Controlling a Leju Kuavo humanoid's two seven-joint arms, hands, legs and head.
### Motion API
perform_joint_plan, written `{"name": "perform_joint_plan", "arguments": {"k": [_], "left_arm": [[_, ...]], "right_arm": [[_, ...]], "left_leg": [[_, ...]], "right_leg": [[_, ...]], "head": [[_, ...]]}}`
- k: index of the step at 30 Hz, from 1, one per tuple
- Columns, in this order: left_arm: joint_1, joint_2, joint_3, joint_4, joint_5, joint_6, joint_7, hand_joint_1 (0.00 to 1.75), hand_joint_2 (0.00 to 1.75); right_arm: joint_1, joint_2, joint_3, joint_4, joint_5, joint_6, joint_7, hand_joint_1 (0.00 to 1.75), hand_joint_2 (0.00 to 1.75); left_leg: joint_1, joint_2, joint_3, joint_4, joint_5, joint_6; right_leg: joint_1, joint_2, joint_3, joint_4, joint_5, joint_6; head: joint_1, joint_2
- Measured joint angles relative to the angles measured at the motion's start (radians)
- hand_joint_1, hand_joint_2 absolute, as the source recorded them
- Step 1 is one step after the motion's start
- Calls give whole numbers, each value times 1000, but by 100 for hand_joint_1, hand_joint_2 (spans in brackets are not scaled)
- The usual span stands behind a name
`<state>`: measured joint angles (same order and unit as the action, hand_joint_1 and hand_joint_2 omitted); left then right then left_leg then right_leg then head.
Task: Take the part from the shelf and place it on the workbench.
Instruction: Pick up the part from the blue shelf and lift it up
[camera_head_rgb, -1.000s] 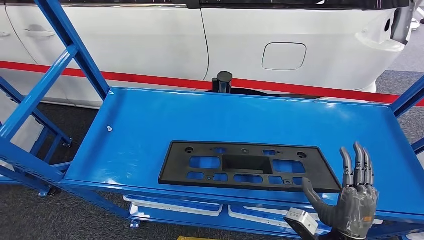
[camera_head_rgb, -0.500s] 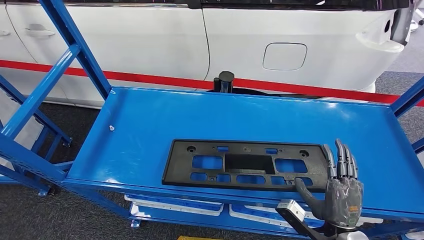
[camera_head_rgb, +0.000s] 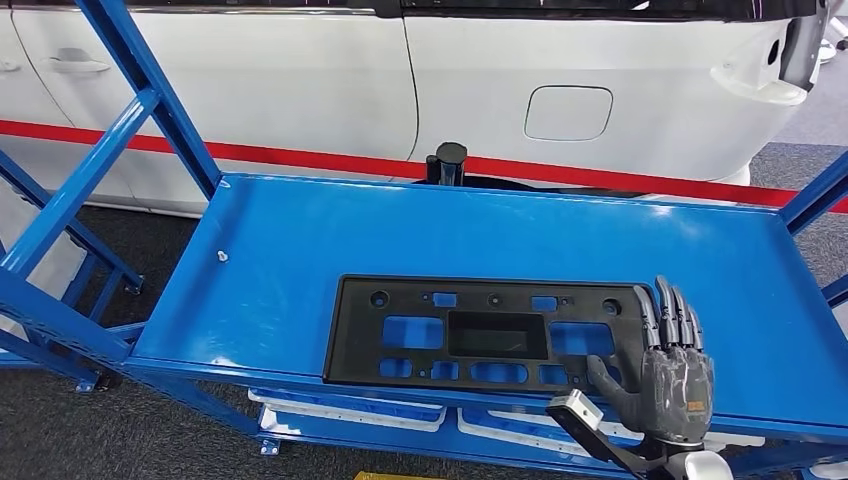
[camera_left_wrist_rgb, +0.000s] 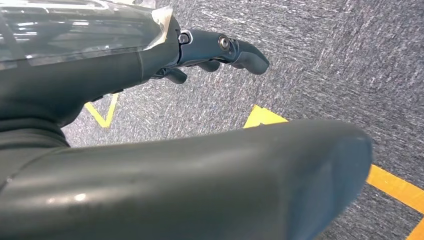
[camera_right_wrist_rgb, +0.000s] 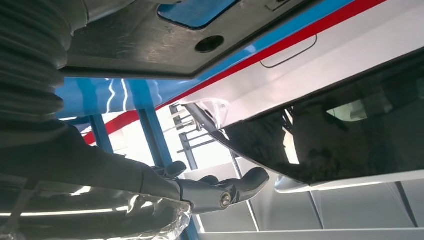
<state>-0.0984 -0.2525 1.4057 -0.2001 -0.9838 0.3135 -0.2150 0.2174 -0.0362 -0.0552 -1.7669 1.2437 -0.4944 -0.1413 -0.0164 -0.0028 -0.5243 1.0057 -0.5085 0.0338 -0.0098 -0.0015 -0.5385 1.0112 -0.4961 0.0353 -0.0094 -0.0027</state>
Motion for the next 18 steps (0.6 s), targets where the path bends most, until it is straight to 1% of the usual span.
{"name": "perform_joint_plan", "arguments": {"k": [5, 9, 11, 14, 16, 18], "left_arm": [[0, 0, 0, 0, 0, 0, 6, 0, 0], [0, 0, 0, 1, -1, 3, 8, 0, 0], [0, 0, 0, 1, -1, 4, 10, 0, 0], [0, 0, 0, 1, -1, 9, 14, 0, 0], [0, 0, 0, 1, -1, 10, 17, 0, 0], [0, 1, 0, 1, -1, 10, 19, 0, 0]], "right_arm": [[-33, -4, 7, 29, 33, 10, 25, 0, 175], [-51, -5, 18, 51, 51, 0, 35, 0, 175], [-55, -6, 24, 56, 61, -32, 36, 0, 175], [-57, -6, 27, 41, 90, -134, 29, 0, 175], [-58, 1, 24, -2, 112, -183, 3, 0, 175], [-57, 16, 12, -59, 112, -198, -50, 0, 175]], "left_leg": [[0, 0, 1, 0, 0, 1], [0, 0, 1, 0, 1, 1], [0, 0, 1, 0, 1, 1], [0, 0, 1, 0, 1, 1], [0, 0, 1, 0, 1, 1], [0, 0, 1, 0, 1, 1]], "right_leg": [[0, 0, 1, 0, 0, 0], [0, 0, 1, 0, 0, 0], [0, 0, 1, 0, 0, 0], [0, 0, 0, 0, 0, 0], [0, 0, 0, 0, 0, 0], [0, 0, 0, 0, 0, 0]], "head": [[0, 0], [0, 0], [0, 0], [0, 0], [0, 0], [0, 0]]}}
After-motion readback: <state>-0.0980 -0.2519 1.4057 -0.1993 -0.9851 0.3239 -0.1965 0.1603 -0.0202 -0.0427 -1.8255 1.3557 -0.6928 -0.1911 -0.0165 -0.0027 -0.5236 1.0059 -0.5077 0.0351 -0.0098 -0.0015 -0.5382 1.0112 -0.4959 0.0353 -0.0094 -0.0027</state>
